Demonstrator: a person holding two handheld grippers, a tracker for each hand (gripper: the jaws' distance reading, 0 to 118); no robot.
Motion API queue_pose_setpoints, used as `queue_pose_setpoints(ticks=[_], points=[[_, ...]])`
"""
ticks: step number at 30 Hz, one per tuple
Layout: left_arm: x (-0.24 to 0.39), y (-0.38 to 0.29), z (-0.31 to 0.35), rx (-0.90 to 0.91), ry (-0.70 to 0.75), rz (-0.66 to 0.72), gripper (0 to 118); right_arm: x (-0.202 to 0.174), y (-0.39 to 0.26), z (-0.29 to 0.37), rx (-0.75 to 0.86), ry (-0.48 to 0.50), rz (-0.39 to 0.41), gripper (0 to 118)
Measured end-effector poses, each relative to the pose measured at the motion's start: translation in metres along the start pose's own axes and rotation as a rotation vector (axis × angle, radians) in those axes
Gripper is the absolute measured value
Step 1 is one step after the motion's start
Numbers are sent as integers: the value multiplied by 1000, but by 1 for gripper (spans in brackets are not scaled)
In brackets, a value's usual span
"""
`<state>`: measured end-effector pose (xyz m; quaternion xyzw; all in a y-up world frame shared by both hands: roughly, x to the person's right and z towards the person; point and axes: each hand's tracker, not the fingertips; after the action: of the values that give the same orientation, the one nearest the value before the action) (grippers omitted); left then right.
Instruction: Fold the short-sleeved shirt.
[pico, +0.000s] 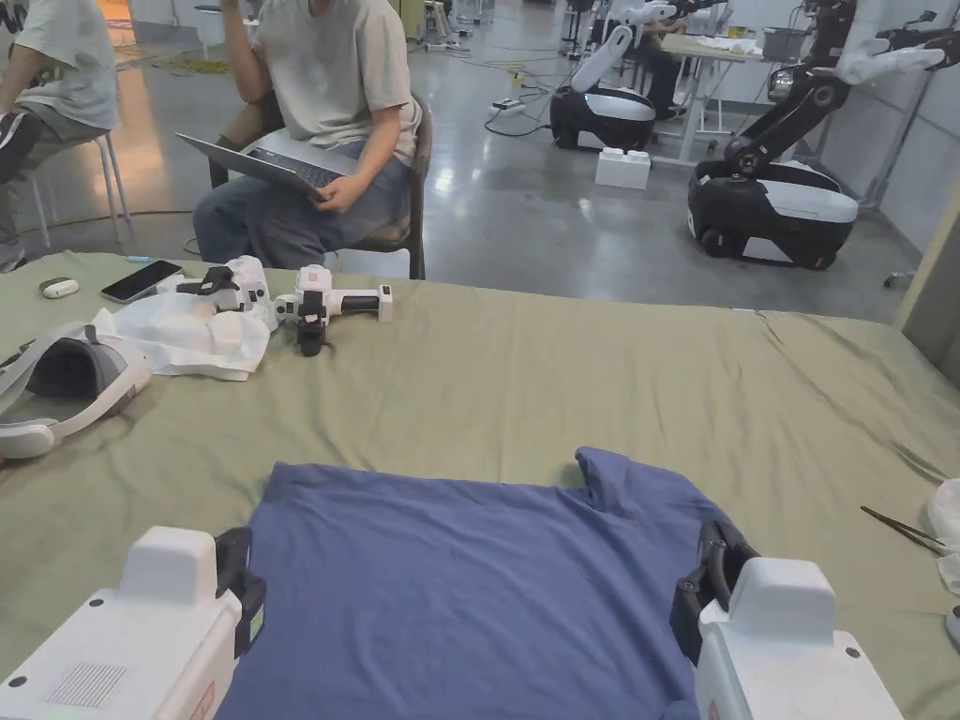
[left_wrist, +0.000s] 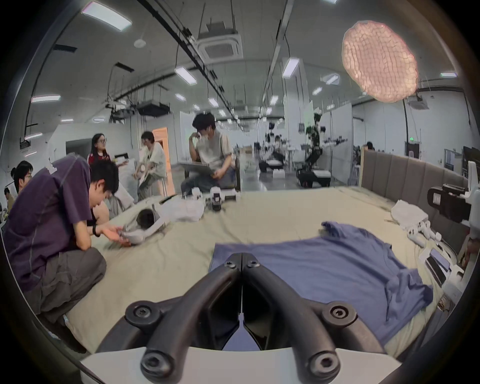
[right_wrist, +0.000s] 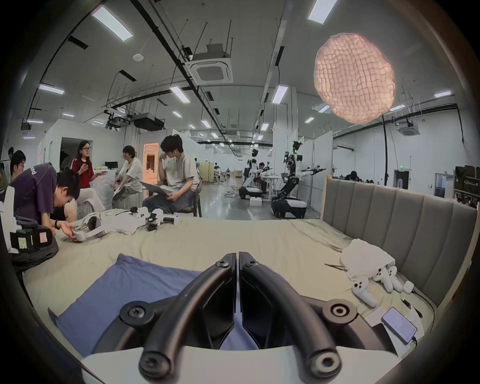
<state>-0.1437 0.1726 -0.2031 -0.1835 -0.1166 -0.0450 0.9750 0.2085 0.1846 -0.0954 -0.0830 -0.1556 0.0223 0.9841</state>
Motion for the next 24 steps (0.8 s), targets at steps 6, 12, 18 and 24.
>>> queue_pose_setpoints(ticks=[6, 12, 18, 24], points=[[-44, -50, -5, -300, 6, 15, 0, 7, -19, 1, -72, 0, -3, 0], [-80, -99, -9, -547, 30, 110, 20, 8, -30, -4, -131, 7, 1, 0], [-89, -126, -23, -613, 67, 144, 70, 7, -41, -6, -185, 31, 2, 0], [-81, -146, -45, -692, 89, 148, 68, 11, -48, -5, -244, 35, -21, 0]])
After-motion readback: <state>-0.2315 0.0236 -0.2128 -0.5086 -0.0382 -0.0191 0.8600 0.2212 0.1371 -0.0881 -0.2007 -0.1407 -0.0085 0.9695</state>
